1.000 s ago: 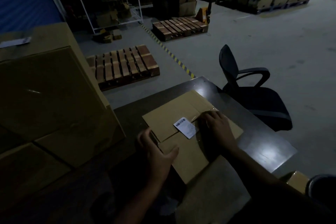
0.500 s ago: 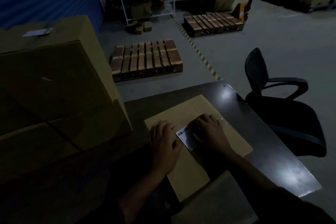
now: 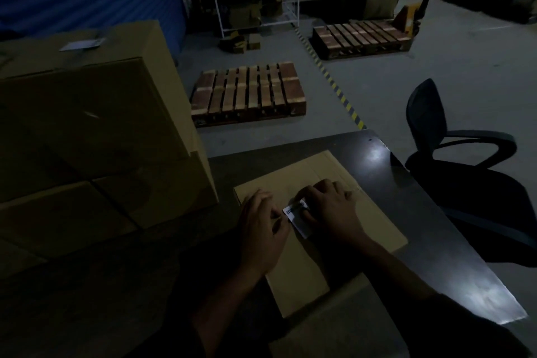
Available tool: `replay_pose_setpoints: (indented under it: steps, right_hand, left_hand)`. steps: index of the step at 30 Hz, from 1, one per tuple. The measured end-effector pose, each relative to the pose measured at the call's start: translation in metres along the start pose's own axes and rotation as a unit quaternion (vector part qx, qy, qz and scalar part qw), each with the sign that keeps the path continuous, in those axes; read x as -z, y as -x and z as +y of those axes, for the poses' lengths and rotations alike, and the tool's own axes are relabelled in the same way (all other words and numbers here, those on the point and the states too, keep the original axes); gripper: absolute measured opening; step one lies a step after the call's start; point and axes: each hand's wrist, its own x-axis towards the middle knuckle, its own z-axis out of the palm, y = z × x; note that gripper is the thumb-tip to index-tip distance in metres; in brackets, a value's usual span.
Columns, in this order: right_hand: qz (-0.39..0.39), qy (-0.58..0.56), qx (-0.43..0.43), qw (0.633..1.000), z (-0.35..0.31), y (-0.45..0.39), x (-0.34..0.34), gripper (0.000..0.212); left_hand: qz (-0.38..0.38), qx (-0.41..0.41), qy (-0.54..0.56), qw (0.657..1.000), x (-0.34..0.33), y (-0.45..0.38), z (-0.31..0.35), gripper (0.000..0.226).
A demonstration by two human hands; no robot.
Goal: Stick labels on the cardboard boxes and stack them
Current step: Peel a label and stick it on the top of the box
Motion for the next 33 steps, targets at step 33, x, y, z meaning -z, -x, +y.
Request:
replay_pose_setpoints:
  steps: [33]
  right_hand:
    - [-0.020, 0.022, 0.033, 0.999, 0.016, 0.011, 0.020, 0.031]
  left_hand:
    - [0.032, 0.188, -0.147, 0.971, 0.034, -0.006, -0.015, 0.058]
